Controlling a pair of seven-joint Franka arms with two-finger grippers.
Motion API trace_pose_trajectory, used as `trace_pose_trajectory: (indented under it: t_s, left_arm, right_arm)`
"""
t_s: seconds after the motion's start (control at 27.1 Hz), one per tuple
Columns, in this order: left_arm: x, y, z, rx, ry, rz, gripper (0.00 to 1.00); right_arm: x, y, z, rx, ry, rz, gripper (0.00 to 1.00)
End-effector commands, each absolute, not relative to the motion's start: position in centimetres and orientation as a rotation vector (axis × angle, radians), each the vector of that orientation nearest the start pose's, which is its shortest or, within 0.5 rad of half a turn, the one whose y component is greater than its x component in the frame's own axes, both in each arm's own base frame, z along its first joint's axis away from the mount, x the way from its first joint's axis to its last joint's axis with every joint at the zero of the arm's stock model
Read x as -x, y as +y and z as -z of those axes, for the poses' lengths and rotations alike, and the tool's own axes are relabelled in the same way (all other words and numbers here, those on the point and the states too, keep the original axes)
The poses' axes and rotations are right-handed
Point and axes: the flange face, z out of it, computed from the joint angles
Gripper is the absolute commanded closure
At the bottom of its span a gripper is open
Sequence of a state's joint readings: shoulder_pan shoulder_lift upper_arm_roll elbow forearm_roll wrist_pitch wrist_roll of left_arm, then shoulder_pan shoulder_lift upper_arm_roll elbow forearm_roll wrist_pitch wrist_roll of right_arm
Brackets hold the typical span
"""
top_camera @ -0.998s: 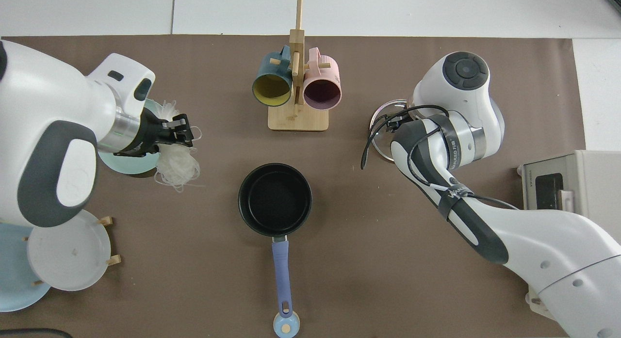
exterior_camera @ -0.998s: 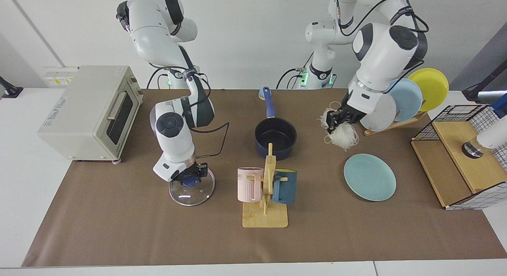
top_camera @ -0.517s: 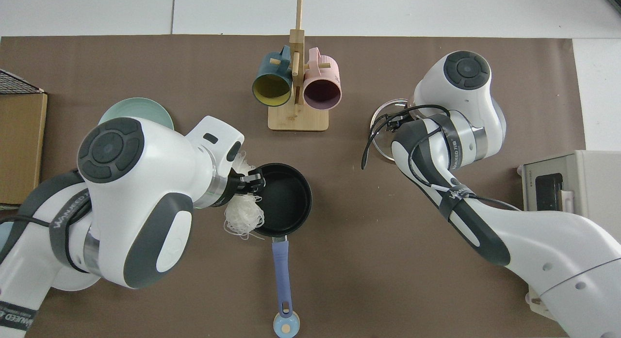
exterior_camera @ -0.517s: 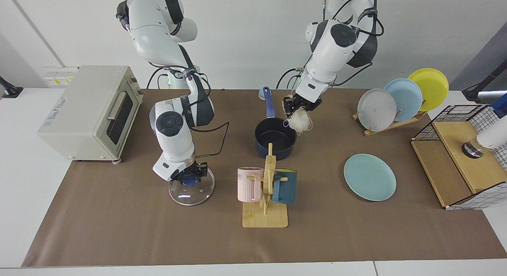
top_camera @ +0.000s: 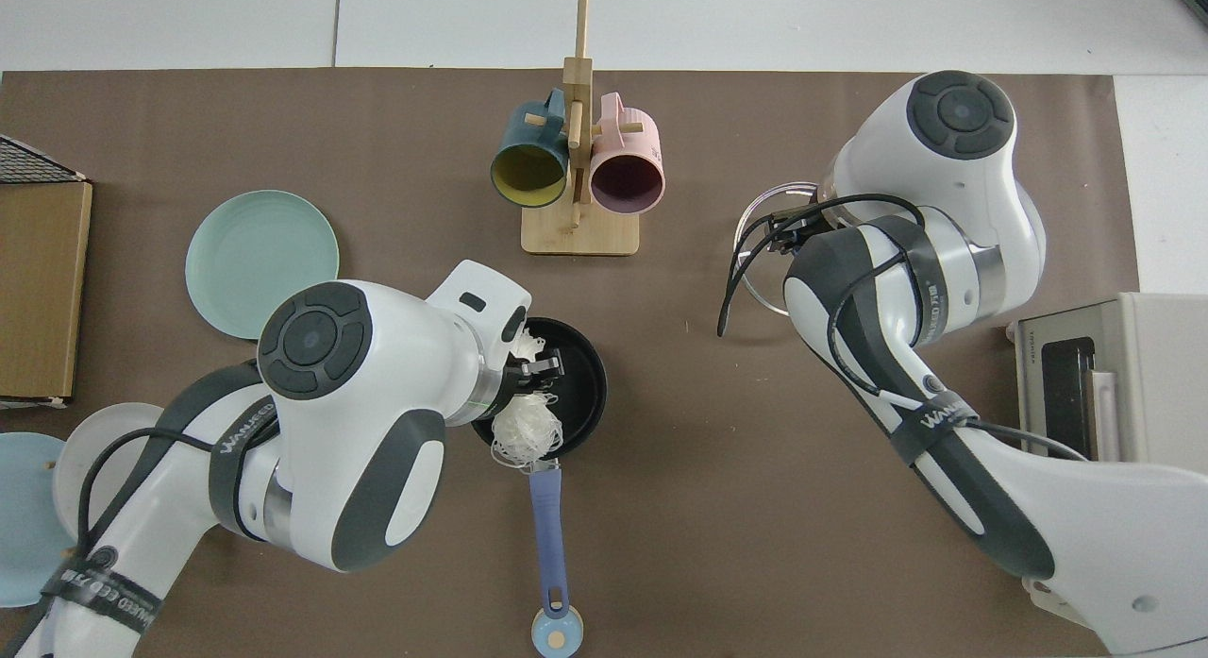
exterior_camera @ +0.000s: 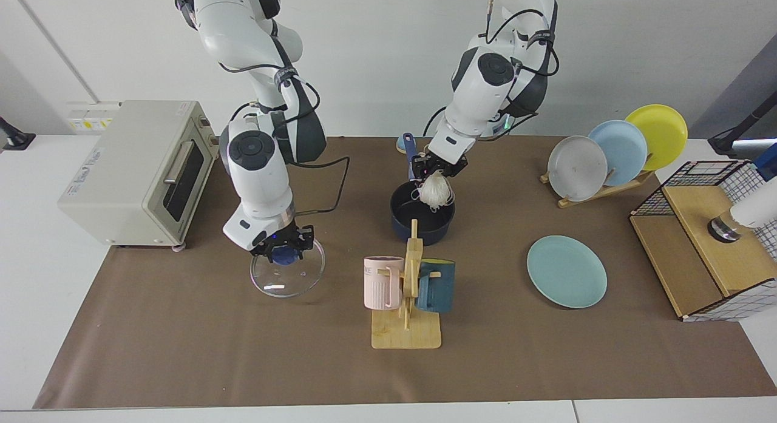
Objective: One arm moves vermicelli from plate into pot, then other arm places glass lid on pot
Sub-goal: 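Release the vermicelli into the saucepan while the right gripper lifts the lid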
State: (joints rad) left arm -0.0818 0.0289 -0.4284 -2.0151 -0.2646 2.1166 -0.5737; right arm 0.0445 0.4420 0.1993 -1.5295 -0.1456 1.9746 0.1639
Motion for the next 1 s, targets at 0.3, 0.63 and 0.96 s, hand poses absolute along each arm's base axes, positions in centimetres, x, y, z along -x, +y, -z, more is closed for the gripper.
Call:
trace_pose_trajectory:
  t_s: [0.3, 0.63, 0.96]
  left_arm:
    - [-49.5, -29.8, -38.3, 3.391, -0.353, -0.071, 1.00]
    - [-48.3, -29.6, -34.1, 3.350, -0.291, -0.033, 1.00]
    - [-48.7, -30.1, -34.8, 3.350, -0.272, -0.024, 0.00]
  right_arm:
    - [-61.6, 12.5, -47.7, 3.161, -0.185, -0.036, 1.00]
    - [-59.5, 12.2, -48.5, 3.148, -0.219, -0.069, 1.00]
    - [-58.3, 11.9, -49.2, 3.156, -0.220, -0.073, 1.00]
